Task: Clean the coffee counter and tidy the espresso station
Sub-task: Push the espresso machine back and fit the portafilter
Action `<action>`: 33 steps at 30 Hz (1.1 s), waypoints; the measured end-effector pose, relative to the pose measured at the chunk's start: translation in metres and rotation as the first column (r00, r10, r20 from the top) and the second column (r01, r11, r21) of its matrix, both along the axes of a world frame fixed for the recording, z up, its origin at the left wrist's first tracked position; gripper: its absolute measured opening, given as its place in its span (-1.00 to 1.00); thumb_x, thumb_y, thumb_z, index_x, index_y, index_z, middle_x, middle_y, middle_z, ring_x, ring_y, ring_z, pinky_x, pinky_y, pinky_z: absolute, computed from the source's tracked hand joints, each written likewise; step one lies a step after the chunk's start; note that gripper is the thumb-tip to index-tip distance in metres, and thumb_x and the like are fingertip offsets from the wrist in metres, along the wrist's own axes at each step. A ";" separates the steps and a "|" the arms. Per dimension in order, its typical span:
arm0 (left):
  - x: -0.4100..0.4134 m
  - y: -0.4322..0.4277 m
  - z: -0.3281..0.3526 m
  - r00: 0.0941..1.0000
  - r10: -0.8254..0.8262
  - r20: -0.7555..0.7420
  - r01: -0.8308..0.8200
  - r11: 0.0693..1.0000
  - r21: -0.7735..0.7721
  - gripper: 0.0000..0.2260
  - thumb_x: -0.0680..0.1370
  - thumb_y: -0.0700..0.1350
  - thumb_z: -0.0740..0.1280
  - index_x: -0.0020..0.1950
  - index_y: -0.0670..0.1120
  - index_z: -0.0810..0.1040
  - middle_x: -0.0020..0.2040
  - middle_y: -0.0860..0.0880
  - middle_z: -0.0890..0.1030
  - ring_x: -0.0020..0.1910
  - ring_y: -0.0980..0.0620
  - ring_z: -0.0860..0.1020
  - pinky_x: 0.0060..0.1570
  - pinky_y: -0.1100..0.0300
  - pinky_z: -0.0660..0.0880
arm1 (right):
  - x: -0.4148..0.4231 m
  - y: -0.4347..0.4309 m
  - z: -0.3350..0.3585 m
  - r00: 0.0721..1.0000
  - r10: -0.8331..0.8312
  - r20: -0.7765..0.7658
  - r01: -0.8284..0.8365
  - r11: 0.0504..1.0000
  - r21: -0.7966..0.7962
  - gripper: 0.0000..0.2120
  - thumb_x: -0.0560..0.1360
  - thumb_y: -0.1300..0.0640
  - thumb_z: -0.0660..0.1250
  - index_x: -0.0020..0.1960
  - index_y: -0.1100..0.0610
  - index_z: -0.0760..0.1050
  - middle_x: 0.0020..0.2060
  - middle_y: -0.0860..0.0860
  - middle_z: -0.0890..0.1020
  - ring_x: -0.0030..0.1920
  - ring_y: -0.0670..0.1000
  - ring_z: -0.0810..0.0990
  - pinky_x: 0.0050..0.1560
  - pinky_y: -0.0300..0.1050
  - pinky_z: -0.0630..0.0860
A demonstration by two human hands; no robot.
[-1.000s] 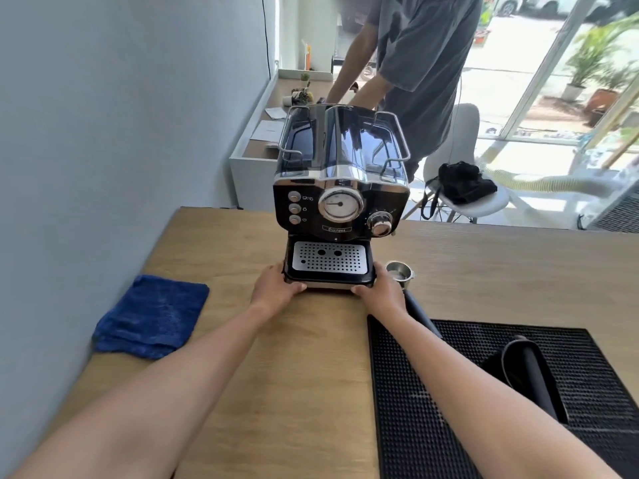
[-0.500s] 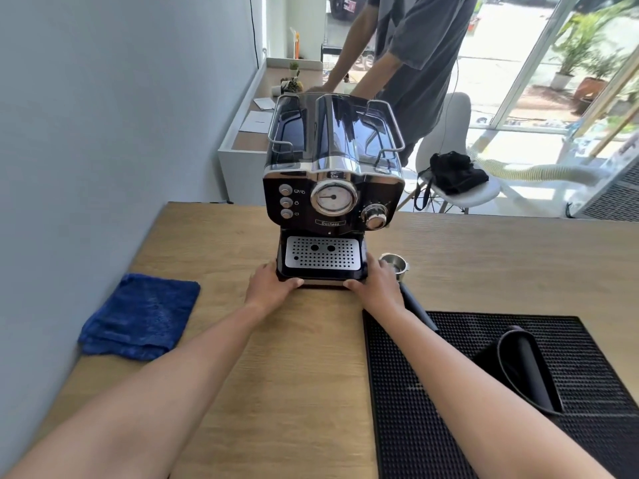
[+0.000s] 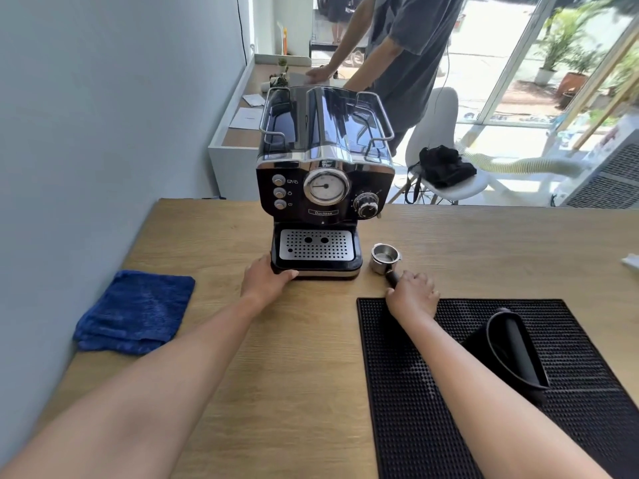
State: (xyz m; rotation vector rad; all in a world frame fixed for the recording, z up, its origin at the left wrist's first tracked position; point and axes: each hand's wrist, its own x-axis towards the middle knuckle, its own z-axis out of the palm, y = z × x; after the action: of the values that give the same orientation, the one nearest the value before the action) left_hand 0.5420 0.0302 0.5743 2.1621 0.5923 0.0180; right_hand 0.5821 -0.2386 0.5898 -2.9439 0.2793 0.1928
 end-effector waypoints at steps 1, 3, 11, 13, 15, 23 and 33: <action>0.000 0.000 0.001 1.000 0.001 -0.004 -0.001 1.000 0.000 -0.58 0.46 0.07 0.48 0.28 0.00 0.54 0.22 -0.01 0.63 0.28 -0.07 0.53 0.26 -0.03 0.47 | -0.001 -0.001 -0.001 1.000 0.002 0.006 -0.002 1.000 -0.006 -0.61 0.54 -0.01 0.26 0.30 0.15 0.41 0.28 0.13 0.45 0.33 0.16 0.34 0.28 0.05 0.29; 0.000 0.000 0.001 1.000 0.002 -0.008 -0.002 1.000 -0.004 -0.57 0.46 0.07 0.48 0.28 -0.01 0.53 0.23 -0.01 0.63 0.28 -0.07 0.52 0.27 -0.03 0.47 | -0.002 -0.003 -0.001 1.000 0.015 0.023 -0.015 1.000 -0.017 -0.66 0.54 0.00 0.26 0.25 0.13 0.46 0.24 0.12 0.49 0.29 0.15 0.38 0.25 0.05 0.32; -0.001 -0.001 0.004 1.000 -0.004 -0.022 0.005 1.000 0.016 -0.57 0.47 0.09 0.47 0.28 -0.02 0.53 0.23 -0.02 0.63 0.29 -0.10 0.51 0.25 -0.03 0.47 | -0.008 0.003 0.014 0.984 0.038 0.175 -0.051 0.996 0.069 -0.69 0.56 0.02 0.23 0.29 0.01 0.45 0.21 0.06 0.50 0.25 0.12 0.40 0.24 0.08 0.22; 0.000 -0.002 0.006 1.000 -0.008 -0.026 0.008 1.000 0.021 -0.56 0.47 0.08 0.47 0.28 -0.03 0.52 0.23 -0.03 0.63 0.29 -0.10 0.52 0.25 0.00 0.47 | -0.009 0.015 0.020 0.967 0.132 0.219 -0.148 0.988 0.055 -0.69 0.55 0.05 0.25 0.28 -0.04 0.46 0.19 0.03 0.50 0.23 0.10 0.40 0.21 0.07 0.21; 0.000 -0.003 0.008 0.999 -0.008 -0.033 0.008 1.000 0.012 -0.56 0.48 0.07 0.47 0.29 -0.04 0.51 0.24 -0.03 0.62 0.29 -0.09 0.52 0.23 0.03 0.47 | -0.007 0.030 0.023 0.944 0.234 0.233 -0.244 0.970 0.015 -0.67 0.53 0.07 0.26 0.29 -0.06 0.45 0.17 0.01 0.50 0.21 0.08 0.40 0.20 0.05 0.22; 0.003 0.000 0.010 0.997 -0.025 -0.077 0.026 1.000 0.014 -0.54 0.47 0.06 0.48 0.33 0.00 0.50 0.26 -0.01 0.62 0.27 -0.08 0.55 0.16 0.09 0.46 | 0.025 0.099 0.029 0.907 0.381 0.181 -0.388 0.921 0.008 -0.58 0.54 0.05 0.25 0.40 -0.05 0.37 0.30 0.02 0.45 0.33 0.11 0.33 0.25 0.08 0.22; 0.007 0.005 -0.001 0.995 -0.048 -0.092 0.053 0.997 0.049 -0.54 0.50 0.08 0.42 0.35 -0.02 0.45 0.28 -0.04 0.59 0.30 -0.14 0.50 0.24 -0.04 0.47 | 0.041 0.131 0.022 0.898 0.413 0.150 -0.416 0.909 -0.016 -0.58 0.53 0.03 0.23 0.39 -0.09 0.40 0.30 0.02 0.46 0.34 0.13 0.29 0.29 0.06 0.18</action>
State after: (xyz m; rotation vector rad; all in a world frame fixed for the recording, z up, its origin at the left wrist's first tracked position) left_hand 0.5491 0.0354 0.5731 2.2359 0.5944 -0.0936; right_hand 0.6236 -0.1074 0.6120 -2.9407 -0.3761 0.0254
